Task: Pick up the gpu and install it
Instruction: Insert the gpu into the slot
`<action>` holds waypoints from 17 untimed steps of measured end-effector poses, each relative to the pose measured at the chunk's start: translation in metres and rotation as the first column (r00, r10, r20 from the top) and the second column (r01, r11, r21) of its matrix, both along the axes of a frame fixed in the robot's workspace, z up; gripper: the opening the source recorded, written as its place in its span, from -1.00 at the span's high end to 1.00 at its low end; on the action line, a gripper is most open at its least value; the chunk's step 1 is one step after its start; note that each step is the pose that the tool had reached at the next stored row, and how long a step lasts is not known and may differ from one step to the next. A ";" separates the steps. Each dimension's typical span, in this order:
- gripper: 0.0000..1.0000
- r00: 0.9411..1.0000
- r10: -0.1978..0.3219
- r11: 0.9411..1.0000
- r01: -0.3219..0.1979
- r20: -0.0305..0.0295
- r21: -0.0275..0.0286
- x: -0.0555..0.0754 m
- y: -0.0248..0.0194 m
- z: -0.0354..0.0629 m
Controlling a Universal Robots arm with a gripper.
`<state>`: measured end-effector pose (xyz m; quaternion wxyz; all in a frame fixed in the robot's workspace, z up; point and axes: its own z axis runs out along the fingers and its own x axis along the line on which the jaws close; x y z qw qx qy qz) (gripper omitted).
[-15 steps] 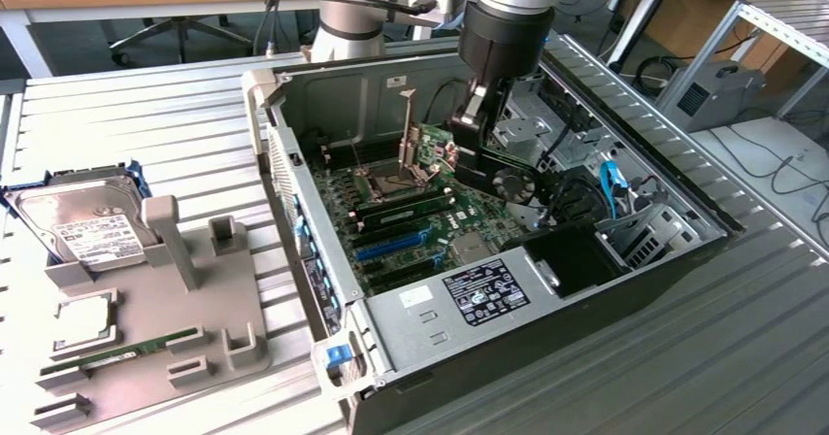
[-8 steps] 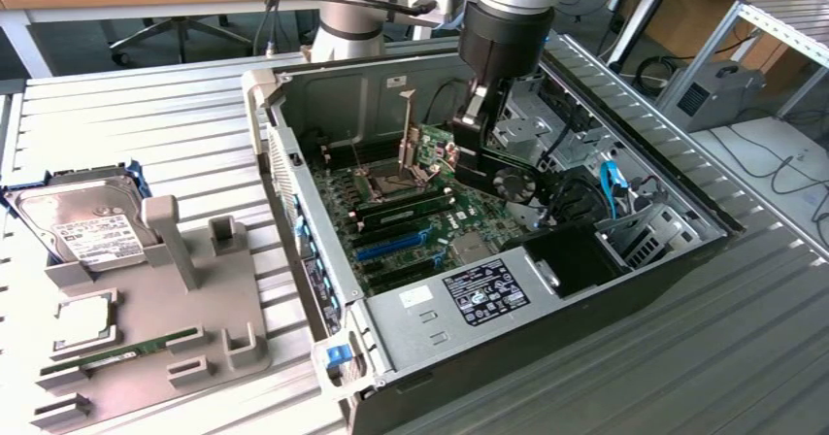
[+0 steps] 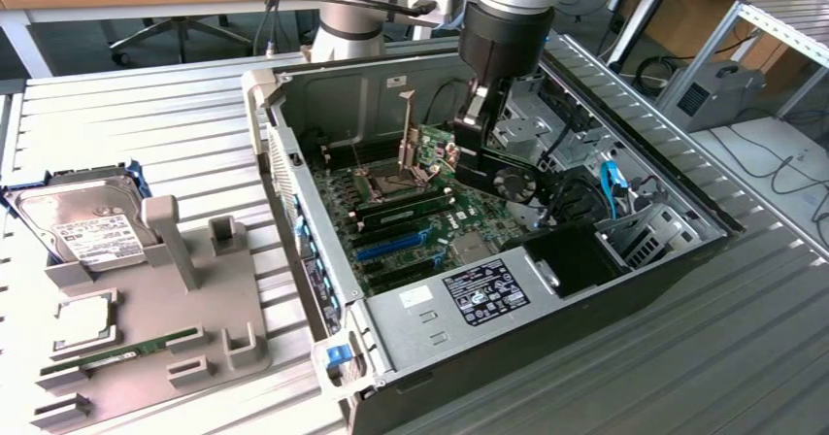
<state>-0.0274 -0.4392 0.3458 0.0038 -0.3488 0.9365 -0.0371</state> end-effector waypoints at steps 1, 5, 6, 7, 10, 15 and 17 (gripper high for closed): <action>0.47 1.000 0.002 1.000 -0.002 0.000 0.000 0.000 0.0000 0.0000; 0.47 1.000 0.009 1.000 -0.009 0.000 -0.001 0.000 0.0000 0.0000; 0.47 1.000 0.011 1.000 -0.011 0.000 -0.001 0.000 0.0000 0.0000; 0.47 1.000 0.013 1.000 -0.013 0.000 -0.002 0.000 0.0000 0.0000; 0.47 1.000 0.019 1.000 -0.019 0.000 -0.002 0.000 0.0000 0.0000; 0.47 1.000 0.028 1.000 -0.028 0.000 -0.003 0.000 0.0000 0.0000; 0.47 1.000 0.031 1.000 -0.031 0.000 -0.004 0.000 0.0000 0.0000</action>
